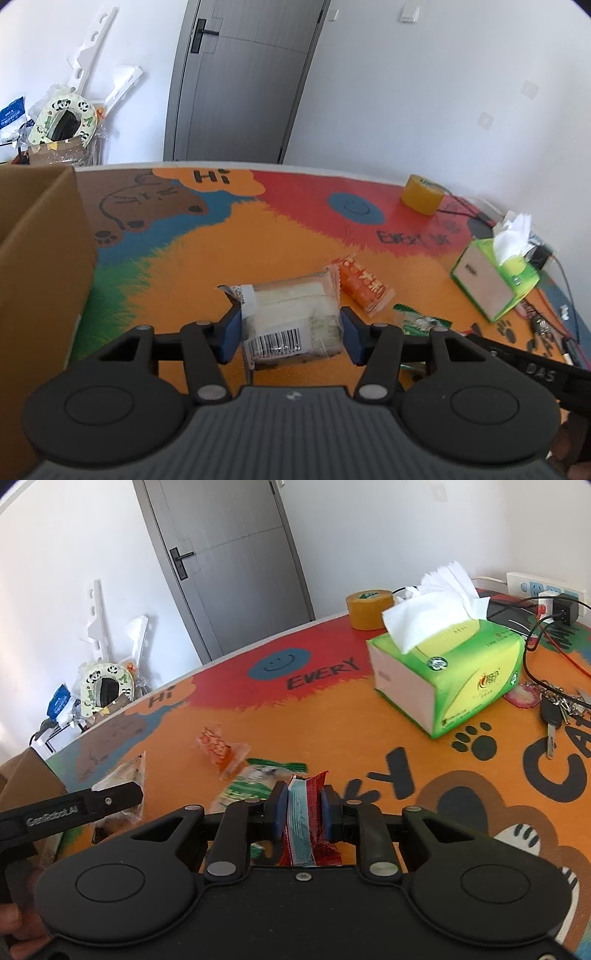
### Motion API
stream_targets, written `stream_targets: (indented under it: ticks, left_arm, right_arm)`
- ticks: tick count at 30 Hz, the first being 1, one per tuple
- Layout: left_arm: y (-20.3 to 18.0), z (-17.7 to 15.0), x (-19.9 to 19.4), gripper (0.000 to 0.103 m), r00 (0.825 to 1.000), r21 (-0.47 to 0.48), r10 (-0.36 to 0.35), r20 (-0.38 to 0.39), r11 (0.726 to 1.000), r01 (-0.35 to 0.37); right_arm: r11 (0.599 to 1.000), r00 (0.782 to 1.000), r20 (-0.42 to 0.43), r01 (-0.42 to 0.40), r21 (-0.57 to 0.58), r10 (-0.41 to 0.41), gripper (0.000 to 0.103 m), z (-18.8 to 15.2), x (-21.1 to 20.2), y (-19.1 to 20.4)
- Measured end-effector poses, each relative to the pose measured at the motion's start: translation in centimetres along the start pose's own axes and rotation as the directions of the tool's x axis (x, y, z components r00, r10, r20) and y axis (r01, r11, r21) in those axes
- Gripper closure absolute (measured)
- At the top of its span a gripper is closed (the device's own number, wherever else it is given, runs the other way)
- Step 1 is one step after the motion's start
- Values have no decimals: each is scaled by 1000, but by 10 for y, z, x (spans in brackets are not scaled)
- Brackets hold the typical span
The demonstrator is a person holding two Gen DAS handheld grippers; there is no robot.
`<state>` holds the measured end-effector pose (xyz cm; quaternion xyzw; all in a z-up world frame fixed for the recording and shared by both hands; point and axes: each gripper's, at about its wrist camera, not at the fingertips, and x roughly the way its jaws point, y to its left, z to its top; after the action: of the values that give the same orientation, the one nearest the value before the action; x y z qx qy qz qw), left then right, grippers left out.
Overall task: Organize snacks
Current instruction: 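Carry both packets over the cardboard box and open both grippers to drop them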
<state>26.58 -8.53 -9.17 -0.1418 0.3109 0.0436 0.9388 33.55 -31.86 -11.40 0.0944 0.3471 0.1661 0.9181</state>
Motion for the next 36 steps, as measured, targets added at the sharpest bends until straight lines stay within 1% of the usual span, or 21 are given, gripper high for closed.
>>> stream_targets:
  ticks: [9,17,23,27,36]
  left_arm:
    - [13,11,-38,49,998,-6,-22,64,1000,22]
    - [31,25,-76,49,990,-29,-8,138,1000,12]
    - [50,34,-104,49,982,-52,37,187,998,-27]
    - [64,38,-119,49,974,-69,70,214,996,-56]
    - [107,42,-139,49,956,-138,158,248,982,-127]
  right_arm:
    - [999,998,43,-38,-27,39,82,7,-18,30]
    - [991,991,67,-109,-74,114,82,15,-29,63]
    - [978,979,82,-176,-113,185,82,22,-34,93]
    - [967,971,76,-217,-136,228,82,24,-33,113]
    - [938,949,55,-297,-180,311,82,25,-27,157]
